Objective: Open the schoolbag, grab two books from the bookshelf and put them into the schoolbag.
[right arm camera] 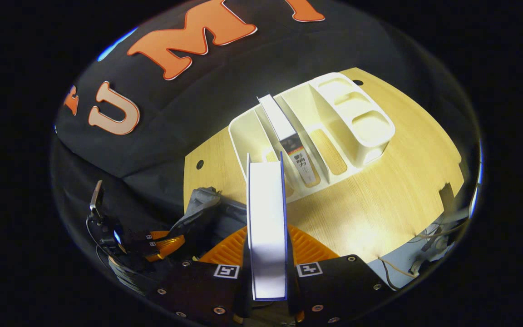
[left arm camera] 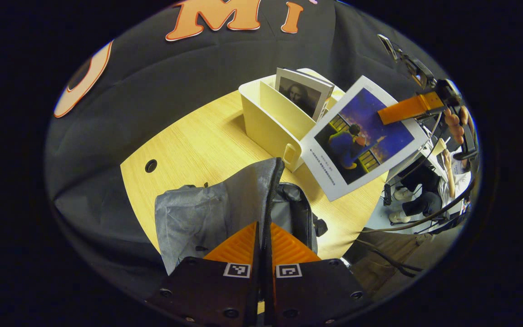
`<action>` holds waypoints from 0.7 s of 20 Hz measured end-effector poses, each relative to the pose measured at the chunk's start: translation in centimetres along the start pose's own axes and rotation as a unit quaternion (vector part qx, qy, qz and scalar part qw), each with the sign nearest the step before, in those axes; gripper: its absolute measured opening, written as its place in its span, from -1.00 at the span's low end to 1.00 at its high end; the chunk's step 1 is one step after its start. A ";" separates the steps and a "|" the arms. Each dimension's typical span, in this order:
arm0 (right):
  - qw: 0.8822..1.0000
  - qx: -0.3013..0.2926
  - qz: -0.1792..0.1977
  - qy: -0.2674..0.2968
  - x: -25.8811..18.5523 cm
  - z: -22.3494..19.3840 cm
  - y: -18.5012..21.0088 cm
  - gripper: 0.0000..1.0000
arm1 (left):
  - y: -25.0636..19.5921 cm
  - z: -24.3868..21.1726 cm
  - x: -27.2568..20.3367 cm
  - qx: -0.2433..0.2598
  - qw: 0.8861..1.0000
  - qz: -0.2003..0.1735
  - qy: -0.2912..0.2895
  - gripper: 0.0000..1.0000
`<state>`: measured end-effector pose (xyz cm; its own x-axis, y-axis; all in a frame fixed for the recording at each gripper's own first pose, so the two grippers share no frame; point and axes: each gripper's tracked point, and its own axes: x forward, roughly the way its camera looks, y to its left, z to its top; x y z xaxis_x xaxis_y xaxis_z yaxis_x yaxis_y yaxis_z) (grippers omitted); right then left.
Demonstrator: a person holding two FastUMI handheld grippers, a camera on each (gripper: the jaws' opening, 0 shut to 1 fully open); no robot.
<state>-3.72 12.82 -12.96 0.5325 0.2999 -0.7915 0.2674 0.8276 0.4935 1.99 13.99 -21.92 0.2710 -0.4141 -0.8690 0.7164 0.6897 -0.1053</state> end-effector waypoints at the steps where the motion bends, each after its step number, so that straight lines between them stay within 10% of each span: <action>1: 1.000 0.010 0.003 -0.003 0.3 -0.2 0.1 -0.38 | 0.1 -0.1 -0.1 0.001 1.000 0.000 -0.002 -0.87; 14: 0.985 0.100 0.137 -0.008 3.7 -4.8 5.6 -0.38 | 0.9 0.2 -0.7 -0.018 1.000 0.005 -0.022 -0.87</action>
<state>-4.05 20.86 -14.85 0.6188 0.4911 -0.6132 0.2635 0.6056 0.7509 2.58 14.77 -21.26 0.3073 -0.4317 -0.8480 0.6901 0.7147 -0.1138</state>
